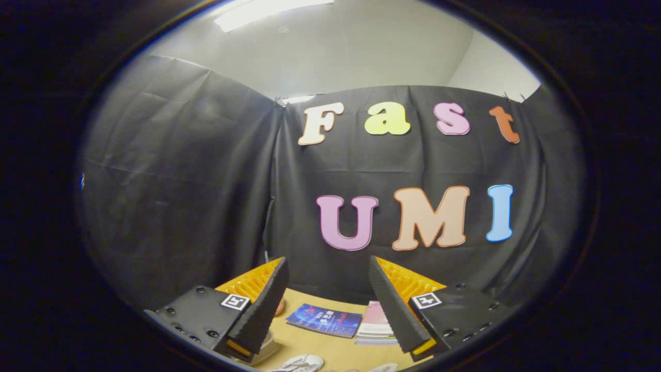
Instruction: Open the storage box then place both shoes into the box .Put the left shoe in first, then the right shoe, with the right side of both shoes facing outward in a uniform manner.
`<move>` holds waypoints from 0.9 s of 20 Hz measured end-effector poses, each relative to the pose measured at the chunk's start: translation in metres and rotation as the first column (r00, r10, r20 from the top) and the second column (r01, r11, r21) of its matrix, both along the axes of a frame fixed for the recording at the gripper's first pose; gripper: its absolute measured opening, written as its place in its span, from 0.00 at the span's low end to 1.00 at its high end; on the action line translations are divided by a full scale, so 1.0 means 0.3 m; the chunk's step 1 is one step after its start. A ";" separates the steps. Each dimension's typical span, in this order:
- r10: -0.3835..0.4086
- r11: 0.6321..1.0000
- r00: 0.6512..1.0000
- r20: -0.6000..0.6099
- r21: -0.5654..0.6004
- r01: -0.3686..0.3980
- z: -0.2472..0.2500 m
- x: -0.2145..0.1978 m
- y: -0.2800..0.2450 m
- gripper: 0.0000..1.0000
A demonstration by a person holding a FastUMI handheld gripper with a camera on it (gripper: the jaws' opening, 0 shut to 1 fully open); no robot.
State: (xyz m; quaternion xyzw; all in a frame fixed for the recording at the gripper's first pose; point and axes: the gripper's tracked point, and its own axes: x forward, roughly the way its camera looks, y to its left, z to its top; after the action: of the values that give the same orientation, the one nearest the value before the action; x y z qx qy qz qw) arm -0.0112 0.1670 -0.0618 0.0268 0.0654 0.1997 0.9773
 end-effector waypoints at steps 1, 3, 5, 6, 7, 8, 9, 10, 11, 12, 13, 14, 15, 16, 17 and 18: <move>0.013 1.000 1.000 -0.007 0.003 -0.013 -0.017 -0.003 0.025 0.98; 0.040 0.999 0.999 -0.018 0.015 -0.040 -0.046 -0.016 0.072 0.98; 0.066 0.997 0.997 -0.049 0.030 -0.065 -0.095 -0.032 0.117 0.98; 0.080 0.996 0.994 -0.072 0.041 -0.077 -0.125 -0.037 0.139 0.98; 0.090 0.995 0.991 -0.095 0.054 -0.086 -0.154 -0.045 0.161 0.98; 0.100 0.993 0.988 -0.117 0.068 -0.092 -0.182 -0.049 0.179 0.98; 0.110 0.992 0.984 -0.142 0.081 -0.099 -0.212 -0.052 0.199 0.97; 0.121 0.990 0.978 -0.171 0.094 -0.106 -0.251 -0.062 0.222 0.97; 0.132 0.988 0.970 -0.204 0.109 -0.112 -0.291 -0.073 0.240 0.97; 0.143 0.986 0.961 -0.236 0.124 -0.116 -0.338 -0.084 0.256 0.97; 0.152 0.984 0.953 -0.264 0.136 -0.119 -0.376 -0.090 0.273 0.96; 0.163 0.982 0.944 -0.287 0.141 -0.126 -0.412 -0.104 0.289 0.96; 0.173 0.981 0.934 -0.311 0.142 -0.135 -0.453 -0.118 0.303 0.96; 0.188 0.978 0.922 -0.338 0.147 -0.146 -0.504 -0.145 0.321 0.96; 0.203 0.976 0.908 -0.366 0.153 -0.156 -0.554 -0.169 0.334 0.95; 0.214 0.974 0.893 -0.396 0.156 -0.164 -0.600 -0.192 0.353 0.95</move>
State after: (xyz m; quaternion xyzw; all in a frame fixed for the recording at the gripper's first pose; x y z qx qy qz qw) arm -0.0688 0.2729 -0.2417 0.1197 0.2591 0.2872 0.9143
